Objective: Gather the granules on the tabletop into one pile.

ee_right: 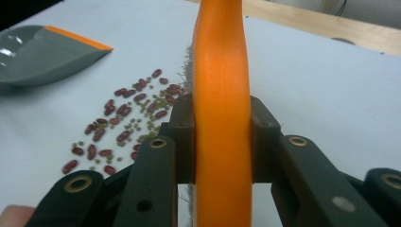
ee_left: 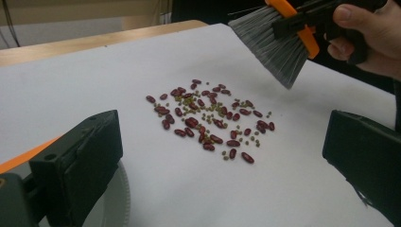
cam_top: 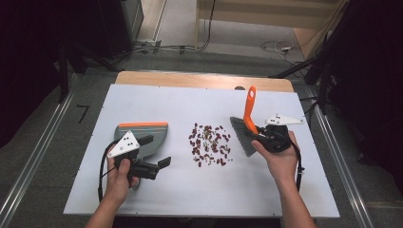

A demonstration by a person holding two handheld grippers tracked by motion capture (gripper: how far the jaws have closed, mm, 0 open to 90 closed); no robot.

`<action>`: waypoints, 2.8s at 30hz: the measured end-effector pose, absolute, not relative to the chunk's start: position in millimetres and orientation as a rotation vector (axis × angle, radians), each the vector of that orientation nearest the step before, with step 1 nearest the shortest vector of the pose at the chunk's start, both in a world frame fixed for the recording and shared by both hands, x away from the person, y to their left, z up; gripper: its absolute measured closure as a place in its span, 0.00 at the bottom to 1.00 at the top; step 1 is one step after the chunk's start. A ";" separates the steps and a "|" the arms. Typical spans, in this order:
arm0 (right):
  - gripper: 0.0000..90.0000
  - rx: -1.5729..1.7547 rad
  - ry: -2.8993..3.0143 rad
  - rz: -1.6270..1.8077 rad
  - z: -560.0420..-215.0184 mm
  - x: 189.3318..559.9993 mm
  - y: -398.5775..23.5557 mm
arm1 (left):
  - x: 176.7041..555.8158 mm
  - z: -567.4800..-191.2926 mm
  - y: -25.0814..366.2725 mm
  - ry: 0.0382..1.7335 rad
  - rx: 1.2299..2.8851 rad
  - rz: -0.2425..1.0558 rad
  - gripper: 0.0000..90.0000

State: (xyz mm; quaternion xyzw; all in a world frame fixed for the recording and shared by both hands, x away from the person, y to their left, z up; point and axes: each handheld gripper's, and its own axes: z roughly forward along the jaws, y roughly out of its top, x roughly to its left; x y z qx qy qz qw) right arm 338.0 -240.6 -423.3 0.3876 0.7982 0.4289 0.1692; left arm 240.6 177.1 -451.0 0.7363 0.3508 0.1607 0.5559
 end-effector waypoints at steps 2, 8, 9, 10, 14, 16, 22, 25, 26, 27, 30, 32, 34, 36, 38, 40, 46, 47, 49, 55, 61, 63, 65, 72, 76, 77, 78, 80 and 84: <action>0.76 1.101 2.277 1.185 -422.8 340.1 -241.3 | 239.4 -451.0 178.9 0.833 1.744 0.388 0.00; 0.76 1.097 2.287 1.145 -427.3 348.5 -238.1 | 238.2 -452.8 187.6 0.851 1.731 0.396 0.00; 0.76 1.096 2.287 1.136 -427.8 350.4 -237.5 | 237.7 -452.6 188.8 0.855 1.728 0.399 0.00; 0.76 1.096 2.291 1.132 -428.0 352.4 -236.6 | 237.3 -452.4 189.7 0.855 1.721 0.401 0.00; 0.76 1.092 2.315 1.110 -425.4 361.5 -232.3 | 235.1 -451.2 192.4 0.851 1.710 0.411 0.00; 0.76 1.098 2.324 1.127 -424.1 364.4 -231.5 | 234.1 -451.5 192.3 0.843 1.715 0.415 0.00; 0.76 1.108 2.333 1.077 -424.5 372.6 -227.7 | 233.8 -454.6 192.4 0.838 1.705 0.407 0.00; 0.76 1.112 2.320 1.038 -421.9 376.1 -227.4 | 232.5 -458.8 187.2 0.833 1.731 0.422 0.00; 0.76 1.111 2.320 1.022 -419.9 377.4 -227.6 | 232.3 -459.5 185.3 0.827 1.739 0.422 0.00; 0.76 1.108 2.318 1.010 -417.6 379.1 -227.9 | 232.0 -459.6 183.4 0.822 1.749 0.423 0.00; 0.76 1.092 2.328 0.972 -410.1 386.2 -227.1 | 230.7 -458.4 180.5 0.819 1.744 0.419 0.00; 0.76 1.089 2.329 0.951 -408.7 390.7 -225.7 | 229.6 -457.7 179.5 0.814 1.738 0.420 0.00; 0.76 1.090 2.320 0.927 -409.6 394.9 -222.9 | 228.7 -457.5 179.0 0.803 1.742 0.425 0.00; 0.76 1.095 2.300 0.907 -411.7 396.9 -221.0 | 228.4 -457.7 180.2 0.802 1.739 0.425 0.00; 0.76 1.098 2.297 0.894 -415.2 398.4 -217.3 | 229.1 -458.4 182.7 0.807 1.727 0.419 0.00; 0.76 1.078 2.294 0.848 -419.3 400.2 -211.9 | 230.7 -459.3 185.0 0.812 1.723 0.420 0.00; 0.76 1.048 2.306 0.738 -434.7 406.7 -192.8 | 234.1 -462.6 187.7 0.825 1.724 0.410 0.00; 0.76 1.036 2.312 0.725 -436.6 407.4 -190.7 | 234.1 -462.8 187.4 0.824 1.727 0.411 0.00; 0.76 1.024 2.319 0.705 -440.6 407.8 -184.6 | 234.0 -463.0 187.2 0.822 1.732 0.408 0.00; 0.76 0.975 2.372 0.667 -445.8 404.6 -165.7 | 233.4 -463.2 186.5 0.817 1.732 0.400 0.00; 0.76 0.932 2.419 0.670 -449.9 394.3 -153.0 | 231.3 -458.5 187.1 0.800 1.722 0.407 0.00; 0.76 0.884 2.435 0.655 -450.4 391.1 -151.5 | 230.8 -458.0 188.1 0.795 1.712 0.400 0.00; 0.76 0.859 2.463 0.645 -449.3 388.7 -151.4 | 231.2 -458.8 188.6 0.791 1.720 0.400 0.00; 0.76 0.869 2.513 0.687 -442.2 387.5 -158.6 | 232.0 -461.2 187.8 0.781 1.725 0.384 0.00; 0.76 0.910 2.483 0.721 -436.8 393.7 -163.2 | 230.2 -460.3 187.9 0.778 1.727 0.384 0.00; 0.76 0.911 2.476 0.740 -435.7 396.6 -163.7 | 230.3 -460.1 188.2 0.779 1.726 0.385 0.00; 0.76 0.903 2.471 0.746 -434.9 399.5 -163.5 | 230.4 -460.0 188.5 0.782 1.723 0.386 0.00; 0.76 0.898 2.468 0.738 -435.1 403.8 -159.5 | 230.8 -459.8 189.3 0.786 1.720 0.385 0.00; 0.76 0.888 2.441 0.637 -443.1 414.7 -150.4 | 230.6 -460.4 188.9 0.783 1.723 0.383 0.00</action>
